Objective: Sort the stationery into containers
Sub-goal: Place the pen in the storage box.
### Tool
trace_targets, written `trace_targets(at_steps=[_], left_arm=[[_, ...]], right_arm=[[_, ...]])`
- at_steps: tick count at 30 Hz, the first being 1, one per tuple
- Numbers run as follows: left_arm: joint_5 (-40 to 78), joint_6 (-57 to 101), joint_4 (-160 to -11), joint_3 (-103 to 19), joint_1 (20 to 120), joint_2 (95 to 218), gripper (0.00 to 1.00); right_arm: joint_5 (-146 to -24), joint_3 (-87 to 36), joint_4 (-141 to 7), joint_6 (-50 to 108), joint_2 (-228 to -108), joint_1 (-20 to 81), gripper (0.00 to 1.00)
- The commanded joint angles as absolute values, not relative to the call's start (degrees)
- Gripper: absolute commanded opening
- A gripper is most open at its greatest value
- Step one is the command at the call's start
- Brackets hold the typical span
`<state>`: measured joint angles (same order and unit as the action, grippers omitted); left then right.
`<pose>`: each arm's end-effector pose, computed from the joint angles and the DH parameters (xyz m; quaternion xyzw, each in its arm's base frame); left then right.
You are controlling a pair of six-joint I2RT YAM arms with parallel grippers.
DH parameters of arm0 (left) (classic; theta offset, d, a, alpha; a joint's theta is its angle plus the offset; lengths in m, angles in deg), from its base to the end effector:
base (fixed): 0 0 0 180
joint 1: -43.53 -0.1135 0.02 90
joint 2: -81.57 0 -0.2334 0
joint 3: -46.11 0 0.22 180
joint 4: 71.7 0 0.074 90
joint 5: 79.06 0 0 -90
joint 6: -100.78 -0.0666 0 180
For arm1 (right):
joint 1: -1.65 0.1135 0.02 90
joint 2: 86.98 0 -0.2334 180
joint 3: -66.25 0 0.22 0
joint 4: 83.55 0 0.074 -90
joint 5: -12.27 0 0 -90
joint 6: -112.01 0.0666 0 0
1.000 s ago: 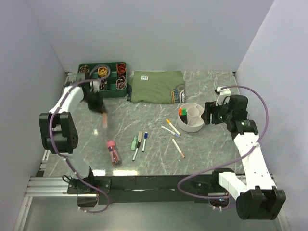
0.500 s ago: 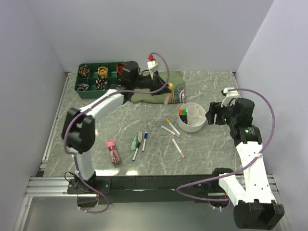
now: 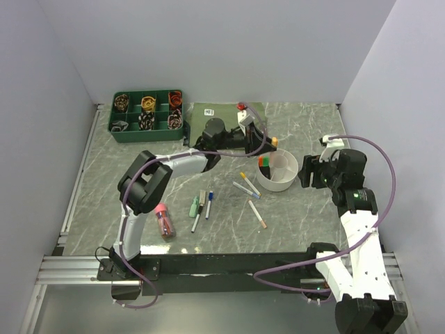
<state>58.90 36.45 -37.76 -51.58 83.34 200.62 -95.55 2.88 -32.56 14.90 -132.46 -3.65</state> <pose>0.3171 -0.3286 0.2632 0.3851 0.5280 -0.5994 0.4622 0.1819 0.0036 0.2725 -0.0875 0.8673 0.0845 0.4826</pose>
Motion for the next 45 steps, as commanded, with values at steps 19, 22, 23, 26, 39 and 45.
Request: trace_targets(at_steps=[19,22,23,26,39,45], left_arm=[[54.97,39.69,-20.20,-44.25,84.58,205.76,0.01],[54.80,39.17,-19.59,-43.98,84.58,207.07,0.01],[54.45,38.90,-19.15,-43.80,84.58,207.26,0.01],[53.66,38.37,-17.83,-42.75,84.58,208.13,0.01],[52.78,36.53,-16.86,-38.53,84.58,208.05,0.12],[52.33,34.34,-19.23,-37.21,84.58,205.94,0.37]], right_arm=[[-95.48,0.24,-30.54,13.31,-135.85,-4.24,0.75],[-95.57,0.07,-30.19,13.23,-136.38,-4.24,0.75],[-95.57,0.15,-30.11,13.14,-136.47,-4.24,0.75],[-95.74,0.07,-29.93,13.14,-136.99,-4.16,0.75],[-96.97,0.86,-31.77,13.93,-138.31,-4.16,0.75],[-97.24,0.68,-31.95,14.02,-138.66,-4.16,0.75]])
